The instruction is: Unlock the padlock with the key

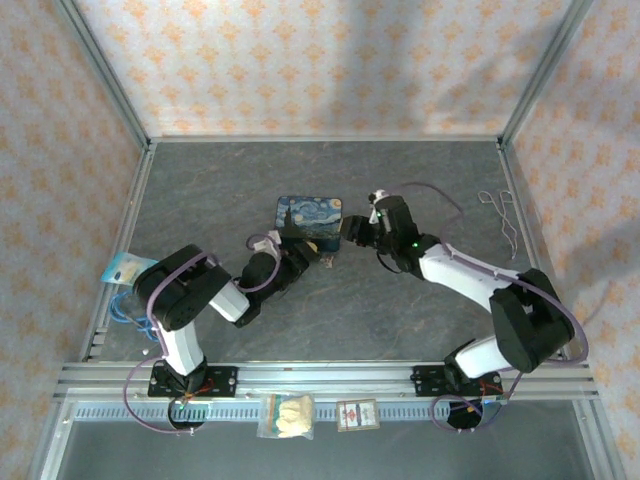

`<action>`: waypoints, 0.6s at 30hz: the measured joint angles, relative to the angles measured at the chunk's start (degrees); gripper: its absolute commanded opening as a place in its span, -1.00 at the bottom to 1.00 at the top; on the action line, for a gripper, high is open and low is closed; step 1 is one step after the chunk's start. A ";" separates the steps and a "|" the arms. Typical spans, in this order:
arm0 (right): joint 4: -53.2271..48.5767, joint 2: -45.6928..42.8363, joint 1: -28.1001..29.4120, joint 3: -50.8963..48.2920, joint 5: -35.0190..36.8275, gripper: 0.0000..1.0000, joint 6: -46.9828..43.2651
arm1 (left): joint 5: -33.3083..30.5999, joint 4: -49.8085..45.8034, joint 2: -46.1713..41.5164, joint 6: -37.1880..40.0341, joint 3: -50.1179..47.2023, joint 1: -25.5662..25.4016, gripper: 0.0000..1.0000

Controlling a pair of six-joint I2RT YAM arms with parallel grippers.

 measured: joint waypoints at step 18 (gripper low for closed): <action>-12.17 15.96 15.43 11.69 10.40 0.02 -18.08 | -6.51 -31.61 -36.81 8.61 -4.00 16.83 0.45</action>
